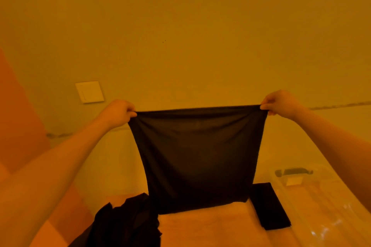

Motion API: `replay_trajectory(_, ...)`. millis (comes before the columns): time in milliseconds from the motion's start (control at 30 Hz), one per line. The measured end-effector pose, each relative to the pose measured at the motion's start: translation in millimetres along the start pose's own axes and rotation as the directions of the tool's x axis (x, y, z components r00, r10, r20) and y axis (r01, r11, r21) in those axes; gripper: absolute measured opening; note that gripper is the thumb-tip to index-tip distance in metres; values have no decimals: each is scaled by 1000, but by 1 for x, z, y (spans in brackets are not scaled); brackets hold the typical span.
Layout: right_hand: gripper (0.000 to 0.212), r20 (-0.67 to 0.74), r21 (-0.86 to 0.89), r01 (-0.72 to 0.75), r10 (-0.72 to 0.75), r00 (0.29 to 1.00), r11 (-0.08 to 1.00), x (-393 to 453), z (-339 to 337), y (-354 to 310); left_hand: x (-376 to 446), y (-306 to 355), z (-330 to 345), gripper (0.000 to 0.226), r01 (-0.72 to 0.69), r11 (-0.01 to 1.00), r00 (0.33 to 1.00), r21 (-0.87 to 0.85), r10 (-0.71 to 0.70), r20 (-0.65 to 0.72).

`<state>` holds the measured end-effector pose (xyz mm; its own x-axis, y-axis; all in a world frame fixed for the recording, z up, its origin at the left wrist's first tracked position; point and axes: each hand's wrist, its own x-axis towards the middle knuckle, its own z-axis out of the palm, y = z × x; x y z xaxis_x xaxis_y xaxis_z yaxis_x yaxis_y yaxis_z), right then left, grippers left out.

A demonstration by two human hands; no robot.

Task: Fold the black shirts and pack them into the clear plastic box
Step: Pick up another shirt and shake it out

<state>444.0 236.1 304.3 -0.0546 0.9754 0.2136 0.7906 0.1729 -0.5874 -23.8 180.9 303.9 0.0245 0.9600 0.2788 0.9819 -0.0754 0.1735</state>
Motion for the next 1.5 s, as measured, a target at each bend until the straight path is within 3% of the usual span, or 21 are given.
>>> replay_trajectory(133,6,-209,101,75,-52,976,992,47,-5,-16,44,13,-18,16,109,993,967,-42,-116,-226)
replay_trajectory(300,11,-385,87,241,-191,903,967,63,-25,-26,54,22,-41,21,73,994,879,-81,-103,-466)
replay_trajectory(500,10,-339,112,266,-215,916,957,12,-32,-18,-10,27,-26,19,-24,996,847,-90,-27,-531)
replay_trajectory(667,7,-195,83,200,-181,964,976,-75,-15,4,-102,5,21,14,-151,987,888,-49,113,-446)
replay_trajectory(867,24,39,-7,147,-147,988,989,-196,52,61,-242,-6,117,31,-385,922,893,47,385,-234)
replay_trajectory(933,28,120,-110,112,-98,988,988,-236,85,94,-282,-8,156,15,-431,898,886,87,440,-145)
replay_trajectory(967,28,147,-136,93,-73,986,986,-255,102,110,-299,-9,175,7,-445,892,889,78,450,-80)
replay_trajectory(1033,24,151,-189,82,-54,987,979,-292,133,137,-330,-9,210,32,-425,903,902,66,417,108)
replay_trajectory(1133,29,188,-296,136,-82,979,946,-338,177,177,-362,0,248,45,-401,908,881,121,346,323)
replay_trajectory(1233,19,252,-352,117,-27,967,929,-372,203,197,-389,13,265,32,-419,894,870,159,344,353)
replay_trajectory(1300,31,307,-375,183,-64,949,909,-386,211,200,-406,14,278,42,-406,908,865,102,346,363)
replay_trajectory(1400,53,390,-439,292,-113,914,850,-393,215,200,-424,14,291,33,-423,904,862,57,382,333)
replay_trajectory(1500,58,479,-473,422,-176,860,773,-400,217,203,-433,15,296,57,-380,924,864,32,342,369)
